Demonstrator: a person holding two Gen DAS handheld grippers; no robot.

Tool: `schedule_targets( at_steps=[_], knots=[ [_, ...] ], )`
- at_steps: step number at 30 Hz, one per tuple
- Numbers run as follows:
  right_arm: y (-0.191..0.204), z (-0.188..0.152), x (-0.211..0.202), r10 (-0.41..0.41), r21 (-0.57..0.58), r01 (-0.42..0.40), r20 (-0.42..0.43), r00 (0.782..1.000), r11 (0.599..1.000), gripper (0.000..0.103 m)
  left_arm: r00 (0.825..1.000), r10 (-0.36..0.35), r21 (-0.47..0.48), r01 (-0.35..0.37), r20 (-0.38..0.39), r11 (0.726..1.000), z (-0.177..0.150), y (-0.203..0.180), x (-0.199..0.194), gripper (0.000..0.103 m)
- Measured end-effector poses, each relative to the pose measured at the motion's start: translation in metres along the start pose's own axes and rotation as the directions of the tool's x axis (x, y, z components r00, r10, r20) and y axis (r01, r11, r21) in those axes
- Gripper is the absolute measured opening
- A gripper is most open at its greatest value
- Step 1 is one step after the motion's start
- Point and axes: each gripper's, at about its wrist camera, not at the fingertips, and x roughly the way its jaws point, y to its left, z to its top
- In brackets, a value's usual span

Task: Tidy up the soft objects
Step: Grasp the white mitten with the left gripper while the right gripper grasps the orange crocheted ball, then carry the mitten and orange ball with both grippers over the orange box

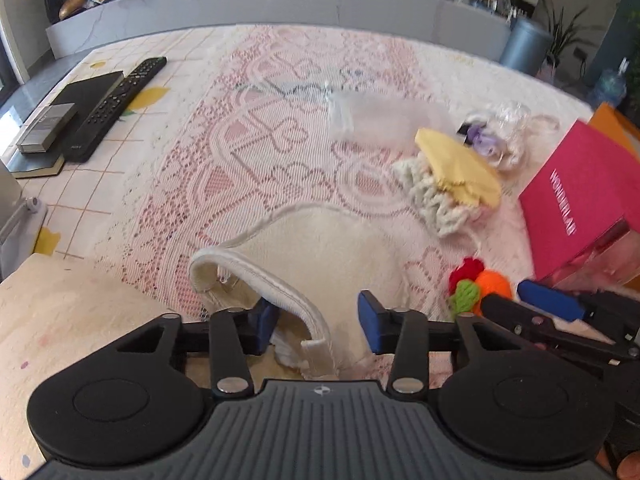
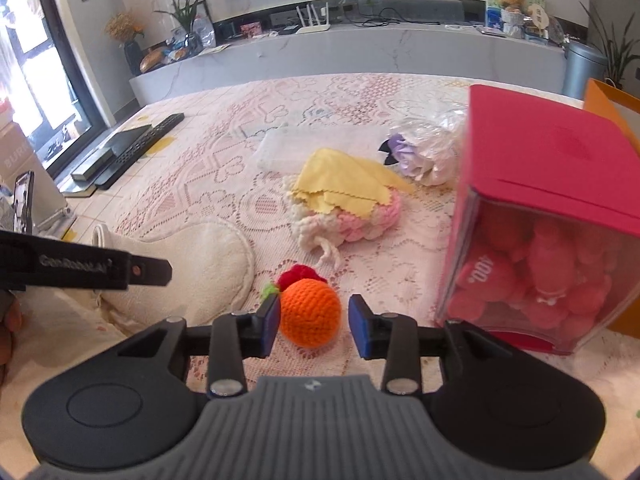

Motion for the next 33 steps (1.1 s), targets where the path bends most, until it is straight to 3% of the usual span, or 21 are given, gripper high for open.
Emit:
schedule_targets(
  at_steps=[3,8,15,21,26,33],
  knots=[
    [0.002,-0.001,0.005,0.001,-0.015,-0.001,-0.006,1.000,1.000,0.039,0.999,0.031,0.027,-0.030,-0.038,0.999,0.000,-0.004,0.008,0.026],
    [0.002,-0.003,0.010,0.006,-0.025,-0.006,0.001,1.000,1.000,0.045,1.000,0.025,0.029,-0.025,-0.018,0.999,-0.001,-0.005,0.005,0.008],
    [0.004,-0.002,0.020,0.038,-0.026,-0.038,-0.001,0.999,0.999,0.047,0.994,-0.028,-0.007,0.029,0.106,1.000,-0.002,-0.003,-0.012,0.006],
    [0.007,-0.004,0.019,0.045,-0.037,-0.044,0.015,0.999,0.998,0.041,0.979,-0.085,-0.023,0.091,0.183,0.996,-0.003,0.002,-0.022,0.005],
    [0.002,-0.002,0.000,0.041,-0.021,-0.040,0.059,0.997,0.999,0.041,0.947,-0.138,0.029,0.135,0.289,0.990,-0.007,-0.004,-0.042,0.005],
    [-0.002,-0.002,-0.036,0.049,0.002,-0.050,0.136,0.989,0.999,0.041,0.908,-0.135,0.074,0.114,0.396,0.991,-0.012,-0.015,-0.075,0.005]
  ],
)
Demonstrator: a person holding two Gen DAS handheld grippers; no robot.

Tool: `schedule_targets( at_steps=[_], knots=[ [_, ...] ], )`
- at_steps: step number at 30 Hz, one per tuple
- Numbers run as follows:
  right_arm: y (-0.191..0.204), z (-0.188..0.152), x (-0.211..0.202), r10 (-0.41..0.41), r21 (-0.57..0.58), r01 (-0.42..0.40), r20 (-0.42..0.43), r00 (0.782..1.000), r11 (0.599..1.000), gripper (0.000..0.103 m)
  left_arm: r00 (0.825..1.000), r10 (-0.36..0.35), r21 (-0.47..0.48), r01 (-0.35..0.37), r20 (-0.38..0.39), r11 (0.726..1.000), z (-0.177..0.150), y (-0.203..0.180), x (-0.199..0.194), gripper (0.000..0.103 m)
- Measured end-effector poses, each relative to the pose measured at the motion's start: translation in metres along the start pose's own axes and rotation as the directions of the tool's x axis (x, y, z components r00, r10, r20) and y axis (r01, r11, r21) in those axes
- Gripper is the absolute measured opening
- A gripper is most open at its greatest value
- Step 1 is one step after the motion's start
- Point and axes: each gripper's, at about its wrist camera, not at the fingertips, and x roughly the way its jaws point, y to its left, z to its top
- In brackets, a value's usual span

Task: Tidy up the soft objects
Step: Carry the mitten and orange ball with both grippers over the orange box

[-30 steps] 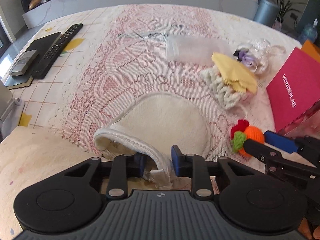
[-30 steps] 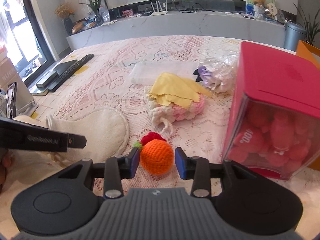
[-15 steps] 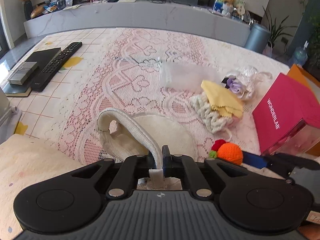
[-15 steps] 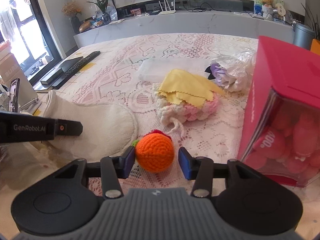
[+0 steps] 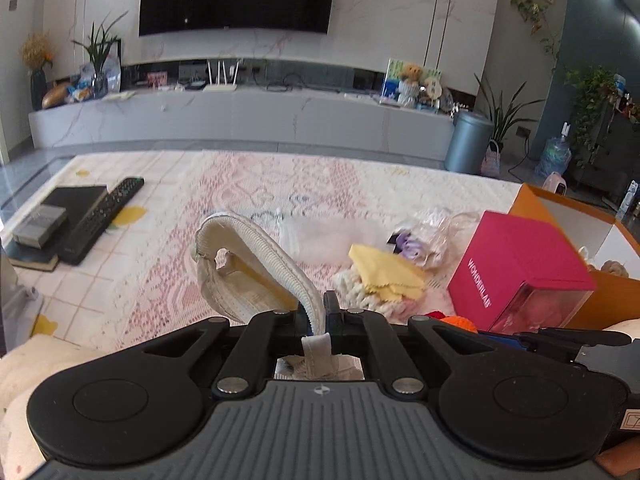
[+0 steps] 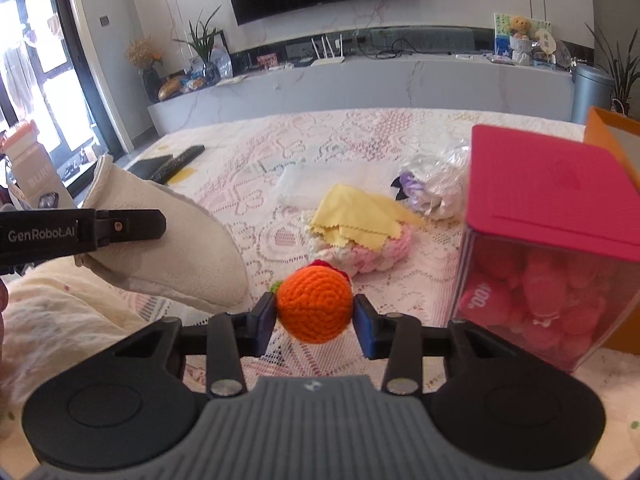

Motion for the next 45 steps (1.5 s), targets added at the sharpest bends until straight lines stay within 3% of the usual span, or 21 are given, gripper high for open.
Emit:
schedule_targets(
  at_steps=[7,13,17,23,29,35,45],
  knots=[
    [0.000,0.011,-0.045,0.020,0.018,-0.023,0.117,0.993,1.000,0.041,0.995,-0.027,0.033,0.024,0.093,0.999,0.011,-0.025,-0.034,0.005],
    [-0.009,0.010,-0.090,0.022,0.049,-0.035,0.235,0.972,0.998,0.041,0.983,-0.080,0.066,0.070,0.164,0.995,0.022,-0.052,-0.055,0.005],
    [-0.022,0.006,-0.117,-0.019,0.083,-0.005,0.280,0.960,0.997,0.041,0.969,-0.158,0.081,0.145,0.187,0.986,0.033,-0.073,-0.060,0.005],
    [-0.065,0.004,-0.153,-0.105,0.179,0.047,0.330,0.938,0.983,0.041,0.936,-0.284,0.192,0.246,0.206,0.950,0.053,-0.123,-0.057,0.005],
    [-0.123,0.009,-0.184,-0.198,0.251,0.114,0.341,0.919,0.961,0.041,0.891,-0.424,0.292,0.367,0.162,0.883,0.077,-0.183,-0.030,0.005],
    [-0.178,0.021,-0.196,-0.287,0.263,0.210,0.301,0.910,0.942,0.041,0.861,-0.504,0.364,0.449,0.066,0.816,0.092,-0.241,0.014,0.005],
    [-0.263,0.052,-0.168,-0.373,0.257,0.322,0.182,0.910,0.911,0.041,0.842,-0.530,0.407,0.521,-0.101,0.750,0.087,-0.308,0.109,0.005]
  ],
)
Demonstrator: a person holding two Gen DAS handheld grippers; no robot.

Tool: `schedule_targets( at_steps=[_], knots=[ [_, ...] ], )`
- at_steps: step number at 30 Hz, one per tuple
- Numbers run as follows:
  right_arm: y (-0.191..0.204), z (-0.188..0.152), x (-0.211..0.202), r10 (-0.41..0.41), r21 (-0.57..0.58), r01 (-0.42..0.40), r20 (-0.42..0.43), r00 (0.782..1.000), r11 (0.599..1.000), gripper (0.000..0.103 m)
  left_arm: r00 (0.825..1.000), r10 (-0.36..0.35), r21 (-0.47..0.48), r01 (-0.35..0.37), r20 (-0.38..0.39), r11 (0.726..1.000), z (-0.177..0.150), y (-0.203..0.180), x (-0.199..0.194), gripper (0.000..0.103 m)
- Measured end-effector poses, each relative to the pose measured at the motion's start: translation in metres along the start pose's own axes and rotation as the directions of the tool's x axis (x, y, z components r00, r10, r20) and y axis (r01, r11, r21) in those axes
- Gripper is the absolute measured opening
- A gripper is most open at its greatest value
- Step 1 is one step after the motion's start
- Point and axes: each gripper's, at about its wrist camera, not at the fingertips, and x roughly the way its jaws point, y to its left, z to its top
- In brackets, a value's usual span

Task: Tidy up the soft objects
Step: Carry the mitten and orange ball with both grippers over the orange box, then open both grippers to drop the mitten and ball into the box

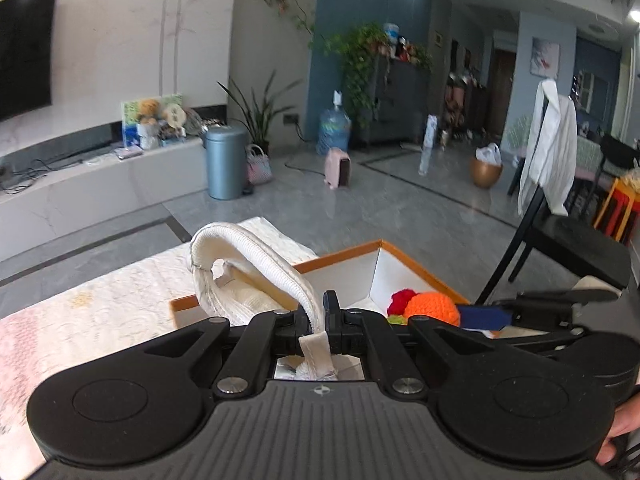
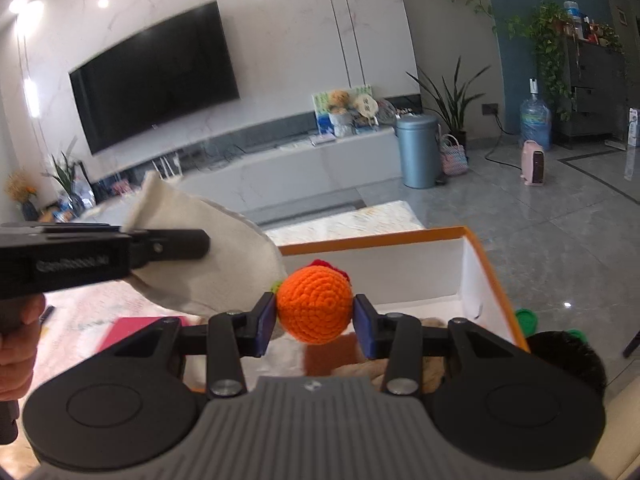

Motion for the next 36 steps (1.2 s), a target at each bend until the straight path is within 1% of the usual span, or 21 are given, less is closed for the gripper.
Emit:
schedule_targets(
  at_steps=[2,5,7,8,10,11,12,14,16,18,19,21,22,23,24,26,29,32,34,36],
  knots=[
    [-0.007,0.003,0.014,-0.014,-0.016,0.013,-0.022,1.000,1.000,0.041,1.000,-0.007,-0.003,0.007,-0.016,1.000,-0.002,0.000,0.016,0.005],
    [-0.017,0.005,0.032,-0.032,-0.033,0.031,-0.058,0.998,0.999,0.041,0.999,-0.037,-0.004,0.037,-0.035,0.999,-0.003,0.002,0.040,0.005],
    [-0.020,0.005,0.043,-0.039,-0.035,0.036,-0.088,0.995,0.999,0.041,0.996,-0.047,-0.025,0.045,-0.078,0.999,-0.008,0.009,0.055,0.005],
    [-0.022,0.005,0.048,-0.041,-0.033,0.038,-0.102,0.994,0.999,0.041,0.992,-0.045,-0.046,0.040,-0.118,0.998,-0.008,0.015,0.062,0.005],
    [-0.026,0.006,0.059,-0.043,-0.029,0.040,-0.129,0.991,0.999,0.041,0.982,-0.033,-0.083,0.018,-0.183,0.996,-0.013,0.024,0.077,0.005],
    [-0.028,0.006,0.064,-0.045,-0.030,0.042,-0.140,0.989,0.999,0.042,0.978,-0.014,-0.093,-0.006,-0.210,0.996,-0.015,0.028,0.082,0.005],
    [-0.028,0.006,0.070,-0.048,-0.031,0.044,-0.151,0.987,0.999,0.042,0.969,0.012,-0.094,-0.036,-0.247,0.995,-0.017,0.031,0.086,0.005],
    [-0.028,0.006,0.079,-0.045,-0.036,0.039,-0.174,0.984,0.999,0.042,0.948,0.055,-0.081,-0.085,-0.312,0.993,-0.019,0.035,0.093,0.006],
    [-0.027,0.007,0.088,-0.036,-0.039,0.029,-0.193,0.981,0.999,0.042,0.934,0.091,-0.038,-0.110,-0.345,0.993,-0.021,0.034,0.096,0.009],
    [-0.025,0.008,0.097,-0.028,-0.043,0.019,-0.212,0.977,0.999,0.042,0.928,0.128,0.022,-0.129,-0.350,0.991,-0.023,0.031,0.096,0.015],
    [-0.025,0.009,0.101,-0.026,-0.044,0.016,-0.221,0.975,0.999,0.042,0.929,0.135,0.042,-0.128,-0.344,0.991,-0.023,0.029,0.095,0.017],
    [-0.023,0.010,0.108,-0.027,-0.049,0.016,-0.237,0.971,0.999,0.042,0.935,0.131,0.055,-0.119,-0.329,0.991,-0.025,0.030,0.090,0.033],
    [-0.021,0.011,0.111,-0.027,-0.053,0.014,-0.243,0.970,0.999,0.042,0.938,0.131,0.049,-0.122,-0.322,0.991,-0.025,0.031,0.088,0.037],
    [-0.021,0.012,0.113,-0.026,-0.053,0.013,-0.249,0.968,0.999,0.042,0.941,0.134,0.041,-0.128,-0.312,0.991,-0.024,0.033,0.084,0.046],
    [-0.019,0.012,0.115,-0.023,-0.051,0.011,-0.256,0.966,0.999,0.042,0.943,0.138,0.032,-0.134,-0.304,0.990,-0.024,0.035,0.079,0.052],
    [-0.018,0.013,0.120,-0.013,-0.043,0.002,-0.269,0.963,0.999,0.042,0.949,0.144,0.007,-0.148,-0.281,0.989,-0.020,0.040,0.071,0.055],
    [-0.014,0.014,0.128,-0.012,-0.042,0.000,-0.282,0.959,0.999,0.043,0.956,0.171,-0.041,-0.186,-0.240,0.982,-0.014,0.044,0.055,0.055],
    [-0.007,0.016,0.139,0.005,-0.020,-0.012,-0.300,0.954,1.000,0.043,0.965,0.172,-0.075,-0.190,-0.199,0.979,-0.008,0.047,0.046,0.055],
    [-0.003,0.017,0.148,0.019,0.000,-0.020,-0.316,0.949,1.000,0.043,0.966,0.182,-0.088,-0.200,-0.183,0.976,-0.005,0.050,0.042,0.055],
    [0.000,0.018,0.155,0.014,0.005,-0.014,-0.333,0.943,1.000,0.043,0.967,0.187,-0.097,-0.206,-0.172,0.974,-0.005,0.052,0.037,0.055]
  ],
)
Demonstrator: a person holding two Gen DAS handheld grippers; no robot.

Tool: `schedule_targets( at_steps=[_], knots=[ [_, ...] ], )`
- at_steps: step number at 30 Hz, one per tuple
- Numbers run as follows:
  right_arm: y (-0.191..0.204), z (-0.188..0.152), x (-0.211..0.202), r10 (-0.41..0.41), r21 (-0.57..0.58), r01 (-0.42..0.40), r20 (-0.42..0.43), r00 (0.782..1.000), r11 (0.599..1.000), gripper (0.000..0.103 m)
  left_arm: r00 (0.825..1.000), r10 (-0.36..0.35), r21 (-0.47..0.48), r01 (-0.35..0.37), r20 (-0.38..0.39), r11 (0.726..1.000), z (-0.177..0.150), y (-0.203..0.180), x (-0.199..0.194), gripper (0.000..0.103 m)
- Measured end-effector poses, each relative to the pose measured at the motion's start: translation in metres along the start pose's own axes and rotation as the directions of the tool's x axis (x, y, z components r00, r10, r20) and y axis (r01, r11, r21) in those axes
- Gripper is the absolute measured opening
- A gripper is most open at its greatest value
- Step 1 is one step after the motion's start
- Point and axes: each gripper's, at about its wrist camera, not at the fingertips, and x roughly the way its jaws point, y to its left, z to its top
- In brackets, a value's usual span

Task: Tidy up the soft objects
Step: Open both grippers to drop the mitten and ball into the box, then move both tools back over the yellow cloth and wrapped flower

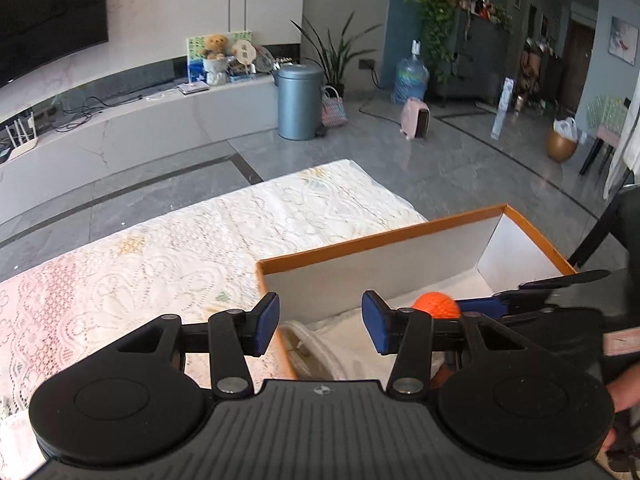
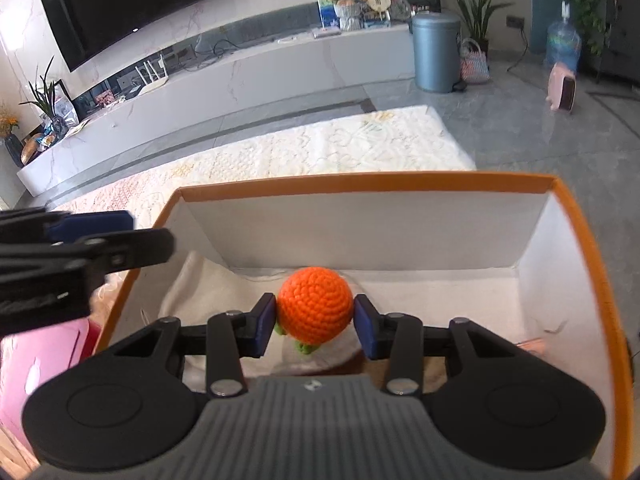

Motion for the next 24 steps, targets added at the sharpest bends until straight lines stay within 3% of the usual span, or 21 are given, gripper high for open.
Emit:
schedule_targets(
  at_steps=[3,7,18,24],
  knots=[
    [0.006,0.001,0.003,-0.004,-0.020,0.004,-0.012,1.000,1.000,0.043,1.000,0.009,-0.012,-0.009,-0.003,1.000,0.004,0.008,-0.001,0.055],
    [0.011,-0.001,-0.002,-0.022,-0.040,0.022,0.002,1.000,0.999,0.061,1.000,0.018,-0.024,-0.018,-0.011,1.000,0.003,0.012,-0.004,0.055],
    [0.031,-0.019,-0.037,-0.019,-0.028,0.020,0.041,0.999,0.999,0.062,1.000,0.030,-0.097,-0.029,0.006,0.995,-0.019,0.033,-0.043,0.055],
    [0.063,-0.049,-0.075,0.009,-0.020,-0.006,0.144,0.990,1.000,0.064,0.996,0.070,-0.146,-0.062,0.051,0.987,-0.043,0.052,-0.085,0.055]
  ],
)
